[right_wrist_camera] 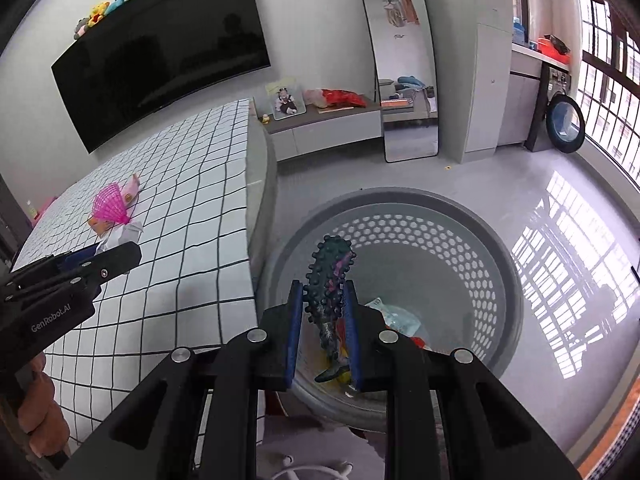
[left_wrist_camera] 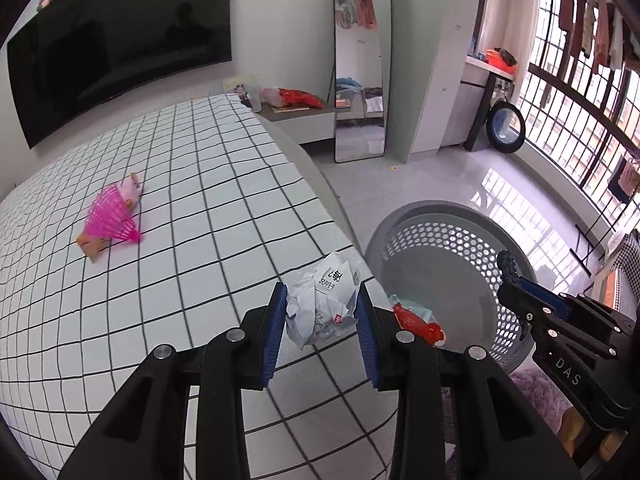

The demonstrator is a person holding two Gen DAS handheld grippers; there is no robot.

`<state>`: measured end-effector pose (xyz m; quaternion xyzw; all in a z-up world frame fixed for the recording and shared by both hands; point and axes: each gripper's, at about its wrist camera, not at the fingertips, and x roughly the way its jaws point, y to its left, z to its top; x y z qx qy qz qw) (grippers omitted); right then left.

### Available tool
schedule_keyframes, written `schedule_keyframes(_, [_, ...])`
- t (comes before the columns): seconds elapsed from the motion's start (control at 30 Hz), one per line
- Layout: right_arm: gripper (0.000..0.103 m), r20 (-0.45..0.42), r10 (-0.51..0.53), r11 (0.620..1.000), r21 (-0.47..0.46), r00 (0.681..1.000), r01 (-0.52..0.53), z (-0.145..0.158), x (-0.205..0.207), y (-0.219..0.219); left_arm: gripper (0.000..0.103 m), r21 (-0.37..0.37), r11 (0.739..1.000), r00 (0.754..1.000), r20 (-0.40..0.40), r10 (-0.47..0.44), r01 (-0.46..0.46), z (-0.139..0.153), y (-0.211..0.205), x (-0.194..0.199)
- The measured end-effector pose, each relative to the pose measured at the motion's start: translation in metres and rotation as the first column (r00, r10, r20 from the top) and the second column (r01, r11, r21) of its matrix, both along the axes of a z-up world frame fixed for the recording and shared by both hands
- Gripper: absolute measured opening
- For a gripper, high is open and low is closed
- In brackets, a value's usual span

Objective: Collect trash
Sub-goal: 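Carry dinosaur and paper over the basket and open both tools, then withdraw both open tools from the basket back toward the bed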

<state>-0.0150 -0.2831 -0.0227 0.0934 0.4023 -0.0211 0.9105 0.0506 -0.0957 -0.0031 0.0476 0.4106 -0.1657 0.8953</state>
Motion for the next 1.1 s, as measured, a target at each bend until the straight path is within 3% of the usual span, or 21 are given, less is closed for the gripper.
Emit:
schedule_keyframes(0.43, [0.020, -0.041, -0.122, 0.991, 0.045, 0.992, 0.124, -0.024, -0.017, -0.075, 0.034, 0.044, 0.986, 0.986, -0.049, -0.157, 0.159, -0.025, -0.095, 0.003])
schedule_keyframes(0.87, [0.020, -0.061, -0.131, 0.988, 0.073, 0.990, 0.135, -0.039, -0.003, -0.104, 0.038, 0.079, 0.980, 0.981, -0.084, -0.177, 0.183, -0.041, -0.130, 0.018])
schedule_keyframes(0.9, [0.022, -0.059, -0.130, 0.988, 0.075, 0.990, 0.134, -0.039, -0.003, -0.105, 0.041, 0.080, 0.980, 0.981, -0.085, -0.175, 0.182, -0.042, -0.130, 0.019])
schedule_keyframes(1.0, [0.043, -0.049, -0.137, 0.987, 0.072, 0.989, 0.141, -0.038, -0.006, -0.106, 0.055, 0.083, 0.980, 0.981, -0.084, -0.172, 0.179, -0.042, -0.130, 0.019])
schedule_keyframes(1.1, [0.045, -0.045, -0.145, 0.986, 0.074, 0.988, 0.148, -0.037, -0.008, -0.107, 0.058, 0.084, 0.980, 0.982, -0.081, -0.171, 0.178, -0.041, -0.130, 0.018])
